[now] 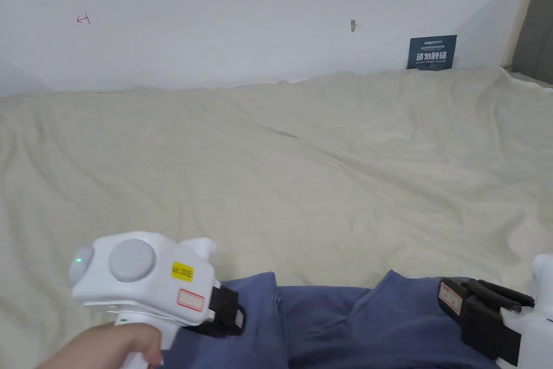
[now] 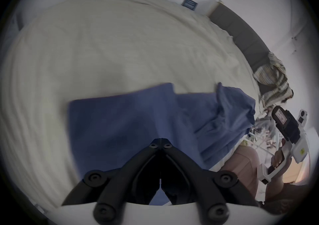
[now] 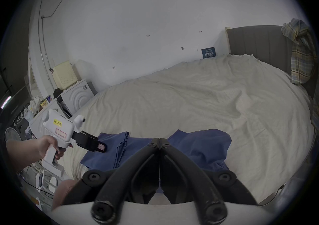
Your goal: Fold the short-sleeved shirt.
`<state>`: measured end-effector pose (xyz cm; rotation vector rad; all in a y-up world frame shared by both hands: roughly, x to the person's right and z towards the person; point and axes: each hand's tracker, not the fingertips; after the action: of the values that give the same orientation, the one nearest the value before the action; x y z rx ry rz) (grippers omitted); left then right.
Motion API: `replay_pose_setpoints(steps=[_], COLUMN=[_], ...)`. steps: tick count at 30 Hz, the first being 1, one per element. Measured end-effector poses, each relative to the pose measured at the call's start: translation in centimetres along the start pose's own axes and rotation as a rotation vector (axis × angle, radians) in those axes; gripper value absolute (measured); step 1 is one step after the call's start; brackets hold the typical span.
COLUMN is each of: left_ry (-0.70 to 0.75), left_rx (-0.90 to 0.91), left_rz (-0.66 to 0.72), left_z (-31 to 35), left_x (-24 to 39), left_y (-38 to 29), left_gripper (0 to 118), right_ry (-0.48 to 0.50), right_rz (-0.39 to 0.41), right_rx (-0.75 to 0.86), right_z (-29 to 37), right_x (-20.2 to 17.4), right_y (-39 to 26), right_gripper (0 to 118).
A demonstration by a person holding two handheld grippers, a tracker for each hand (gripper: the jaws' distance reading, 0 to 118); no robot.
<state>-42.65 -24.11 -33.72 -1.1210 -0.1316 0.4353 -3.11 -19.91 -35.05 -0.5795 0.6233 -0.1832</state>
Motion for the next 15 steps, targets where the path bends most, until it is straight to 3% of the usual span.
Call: replay_pose_setpoints(steps=[6, 11, 15], left_ry=[0.019, -0.323, -0.274], left_rx=[-0.050, 0.085, 0.186], left_rz=[-0.075, -0.065, -0.052], left_z=[-4.8, -2.1, 2.1], left_x=[4.9, 6.2, 3.8], left_y=[-0.1, -0.4, -0.5], left_gripper=[0, 0, 0], right_ry=[-0.016, -0.011, -0.010], right_rz=[0.050, 0.032, 0.021], right_rx=[-0.006, -0.017, -0.023], right_z=[0.0, -0.3, -0.5], right_x=[-0.5, -0.5, -0.4], right_y=[0.1, 0.1, 0.1], right_gripper=[0, 0, 0])
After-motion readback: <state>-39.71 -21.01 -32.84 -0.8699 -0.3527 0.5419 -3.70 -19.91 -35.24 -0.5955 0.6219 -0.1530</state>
